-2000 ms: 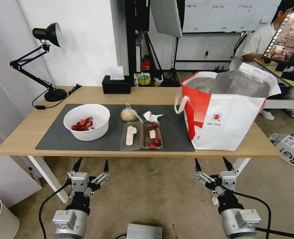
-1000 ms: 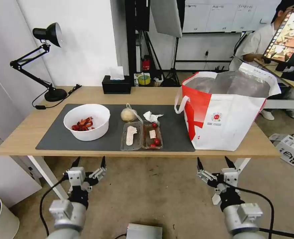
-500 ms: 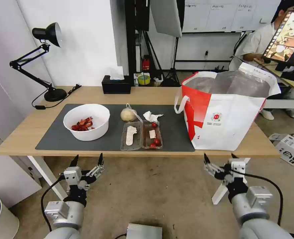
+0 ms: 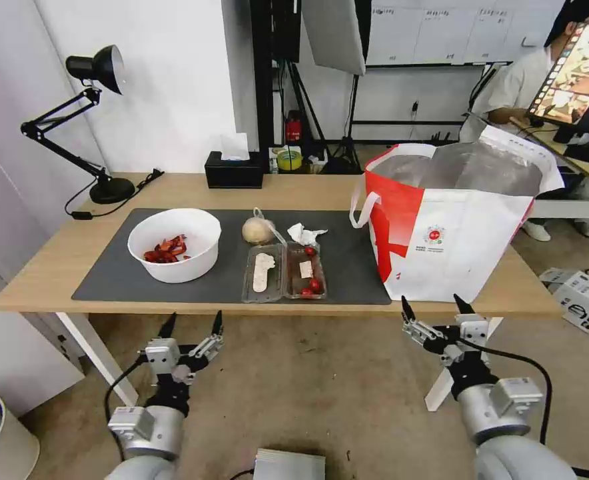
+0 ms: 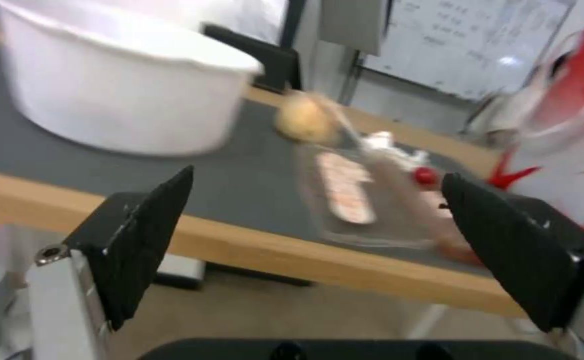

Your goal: Pick up the trash from the table and place it into the takeout bag.

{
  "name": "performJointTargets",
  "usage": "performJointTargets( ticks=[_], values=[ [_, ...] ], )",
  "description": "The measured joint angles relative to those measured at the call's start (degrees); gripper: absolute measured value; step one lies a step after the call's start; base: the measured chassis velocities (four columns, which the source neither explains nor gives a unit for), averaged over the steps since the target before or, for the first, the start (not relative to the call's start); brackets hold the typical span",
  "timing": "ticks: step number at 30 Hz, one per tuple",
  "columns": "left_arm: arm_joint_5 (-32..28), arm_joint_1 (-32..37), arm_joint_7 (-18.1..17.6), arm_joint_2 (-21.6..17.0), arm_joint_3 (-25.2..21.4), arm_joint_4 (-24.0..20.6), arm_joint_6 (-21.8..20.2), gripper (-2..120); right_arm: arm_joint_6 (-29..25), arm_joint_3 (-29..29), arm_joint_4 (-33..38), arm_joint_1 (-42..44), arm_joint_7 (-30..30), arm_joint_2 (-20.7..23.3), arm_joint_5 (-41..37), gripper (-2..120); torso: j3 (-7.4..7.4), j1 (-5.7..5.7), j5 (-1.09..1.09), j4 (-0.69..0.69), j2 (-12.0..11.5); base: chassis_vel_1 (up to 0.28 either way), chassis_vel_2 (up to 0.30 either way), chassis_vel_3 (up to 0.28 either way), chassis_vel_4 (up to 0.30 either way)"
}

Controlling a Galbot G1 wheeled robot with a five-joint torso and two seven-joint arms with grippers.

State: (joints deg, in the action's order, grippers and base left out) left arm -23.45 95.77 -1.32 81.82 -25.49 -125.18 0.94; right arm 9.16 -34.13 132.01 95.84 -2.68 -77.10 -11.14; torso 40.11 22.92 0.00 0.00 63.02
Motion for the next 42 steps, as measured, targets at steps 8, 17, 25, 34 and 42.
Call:
performJointTargets(
  ticks=[8, 17, 25, 34, 42],
  values=[
    [-18.94, -3.11, -3.54, -1.58, 6.45, -3.09, -8.13, 100, -0.09, -0.03, -0.1, 0.02, 0.02, 0.22, 0.23, 100, 0.0, 0.0, 0.01, 0.0, 0.0, 0.0, 0.0, 0.0, 0.0],
    [-39.3, -8.66, -10.27, -2.84, 8.52, -1.84, -14.19, 100, 0.08, 0.66, -0.79, -1.22, 0.02, 1.37, 0.26, 100, 0.0, 0.0, 0.0, -0.01, 0.0, 0.0, 0.0, 0.0, 0.0],
    [-43.89, -12.03, -11.48, -1.47, 8.32, 1.51, -14.51, 100, 0.41, 1.41, -1.8, -2.68, 0.04, 3.05, 0.0, 100, 0.0, 0.0, 0.0, 0.0, 0.0, 0.0, 0.0, 0.0, 0.0],
    [-47.47, -16.24, -13.2, -1.2, 9.71, 4.06, -14.78, 100, 0.51, 1.24, -1.79, -2.69, 0.02, 3.08, -0.09, 100, 0.0, 0.0, 0.0, 0.0, 0.0, 0.0, 0.0, 0.0, 0.0],
    [-48.69, -19.28, -14.5, -1.25, 10.63, 6.79, -14.97, 100, 0.6, 0.97, -1.67, -2.63, -0.07, 3.01, -0.09, 100, 0.0, 0.0, 0.0, 0.0, 0.0, 0.0, 0.0, 0.0, 0.0]
  ],
)
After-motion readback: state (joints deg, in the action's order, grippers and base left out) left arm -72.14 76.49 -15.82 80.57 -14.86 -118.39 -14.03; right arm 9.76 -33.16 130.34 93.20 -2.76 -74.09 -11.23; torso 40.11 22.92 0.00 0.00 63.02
